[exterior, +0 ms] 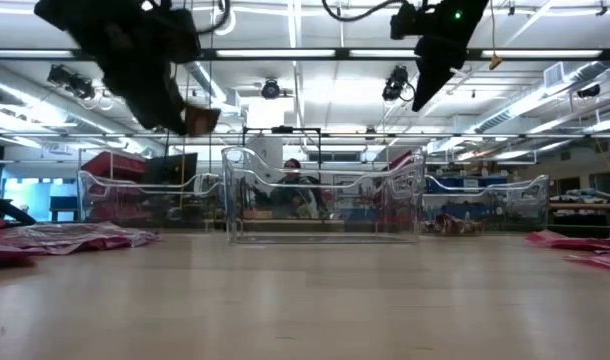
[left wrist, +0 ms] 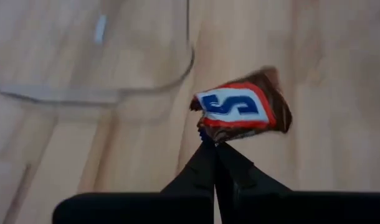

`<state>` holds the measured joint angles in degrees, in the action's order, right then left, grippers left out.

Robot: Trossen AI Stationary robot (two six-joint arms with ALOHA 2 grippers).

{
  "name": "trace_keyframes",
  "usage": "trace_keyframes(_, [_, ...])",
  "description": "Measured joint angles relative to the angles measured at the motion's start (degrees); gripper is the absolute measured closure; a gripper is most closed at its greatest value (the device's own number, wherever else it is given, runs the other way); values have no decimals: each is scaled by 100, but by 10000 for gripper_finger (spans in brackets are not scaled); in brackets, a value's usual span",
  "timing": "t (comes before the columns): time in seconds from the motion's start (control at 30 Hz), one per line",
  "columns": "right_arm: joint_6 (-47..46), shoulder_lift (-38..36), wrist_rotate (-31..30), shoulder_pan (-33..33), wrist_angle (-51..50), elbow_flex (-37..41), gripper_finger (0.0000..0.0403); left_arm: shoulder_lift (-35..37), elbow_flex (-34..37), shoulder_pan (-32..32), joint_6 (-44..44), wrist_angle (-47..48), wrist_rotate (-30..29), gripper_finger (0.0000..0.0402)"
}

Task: Sort candy
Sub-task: Put the brown chocolate bar into the top right transparent bin

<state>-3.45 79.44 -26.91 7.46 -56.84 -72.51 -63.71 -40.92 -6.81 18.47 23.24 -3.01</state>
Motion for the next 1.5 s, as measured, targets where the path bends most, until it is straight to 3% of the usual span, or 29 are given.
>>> trace_keyframes(0.13, [159, 0, -331, -125, 481, -1, 402, 421, -7, 462, -51, -650, 287, 401])
trace_keyframes(0.27, [509, 7, -236, -202, 1458, -4, 400, 478, 2, 1062, -198, -1355, 694, 401])
trace_keyframes(0.4, [768, 10, 396, -284, 2364, -7, 381, 260, -5, 1704, -323, -2140, 1484, 401])
trace_keyframes(0.53, [1054, 11, 603, -447, 2896, -7, 347, -21, -1, 2236, -437, -2678, 2246, 401])
trace_keyframes(0.83, [1918, 509, 1011, -906, 3916, -9, 282, -790, -1, 2787, 402, -4100, 3377, 401])
trace_keyframes(1.13, [2643, 966, 410, -1211, 4584, -2, 276, -994, -3, 2846, 578, -4473, 3694, 401])
trace_keyframes(1.33, [2840, 957, 455, -1224, 4862, -4, 276, -994, -3, 2846, 574, -4469, 3690, 401])
trace_keyframes(1.5, [2935, 957, 921, -1195, 4843, -4, 284, -994, -3, 2846, 569, -4479, 3673, 401])
